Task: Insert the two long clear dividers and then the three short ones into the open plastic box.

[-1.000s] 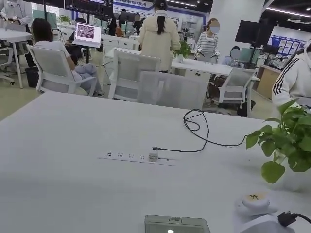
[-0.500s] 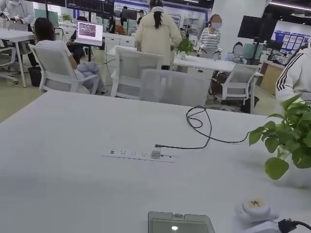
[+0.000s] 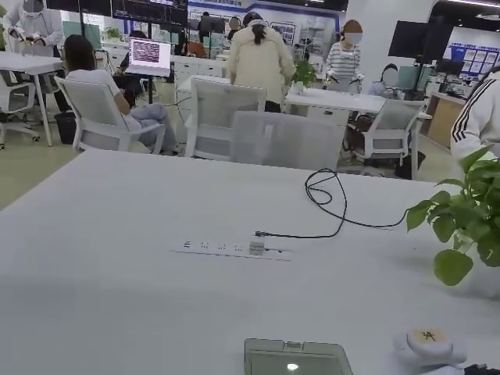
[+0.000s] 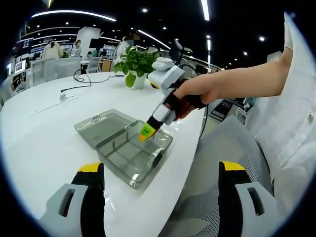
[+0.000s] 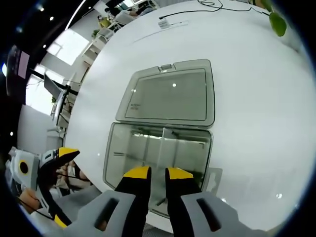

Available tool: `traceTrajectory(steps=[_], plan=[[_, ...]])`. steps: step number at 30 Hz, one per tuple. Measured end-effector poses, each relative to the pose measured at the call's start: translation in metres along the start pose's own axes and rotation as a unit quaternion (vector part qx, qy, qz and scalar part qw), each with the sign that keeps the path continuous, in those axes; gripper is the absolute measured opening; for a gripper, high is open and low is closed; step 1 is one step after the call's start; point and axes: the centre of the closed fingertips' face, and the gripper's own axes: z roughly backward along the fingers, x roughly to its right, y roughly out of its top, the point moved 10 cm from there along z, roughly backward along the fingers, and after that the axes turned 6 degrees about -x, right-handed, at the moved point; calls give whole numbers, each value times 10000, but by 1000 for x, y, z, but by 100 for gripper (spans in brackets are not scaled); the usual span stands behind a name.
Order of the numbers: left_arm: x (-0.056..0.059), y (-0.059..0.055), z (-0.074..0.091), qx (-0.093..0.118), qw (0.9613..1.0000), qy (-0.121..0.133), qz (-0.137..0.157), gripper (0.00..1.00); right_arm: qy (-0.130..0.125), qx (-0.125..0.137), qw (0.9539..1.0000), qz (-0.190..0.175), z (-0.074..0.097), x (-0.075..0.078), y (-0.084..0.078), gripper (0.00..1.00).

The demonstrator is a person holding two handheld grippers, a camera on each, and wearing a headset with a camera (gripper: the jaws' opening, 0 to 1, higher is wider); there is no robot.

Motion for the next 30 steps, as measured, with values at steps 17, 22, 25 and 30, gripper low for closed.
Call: traceTrajectory(steps=[17, 22, 25, 30], plan=[[5, 3, 14, 9, 9987, 464, 190, 97, 566, 626, 9907, 1067, 35, -9, -3, 31], [3, 3, 20, -1, 9973, 678, 281, 97, 691, 771, 9820, 1578, 48, -10, -8, 40], [2, 2, 23, -18, 9962, 806, 327, 96, 750, 896, 9754, 1869, 55, -10, -13, 45], [-3, -1, 26, -64, 9936, 1033, 443, 93, 725, 1072, 9545, 2688, 65, -5, -19, 54]])
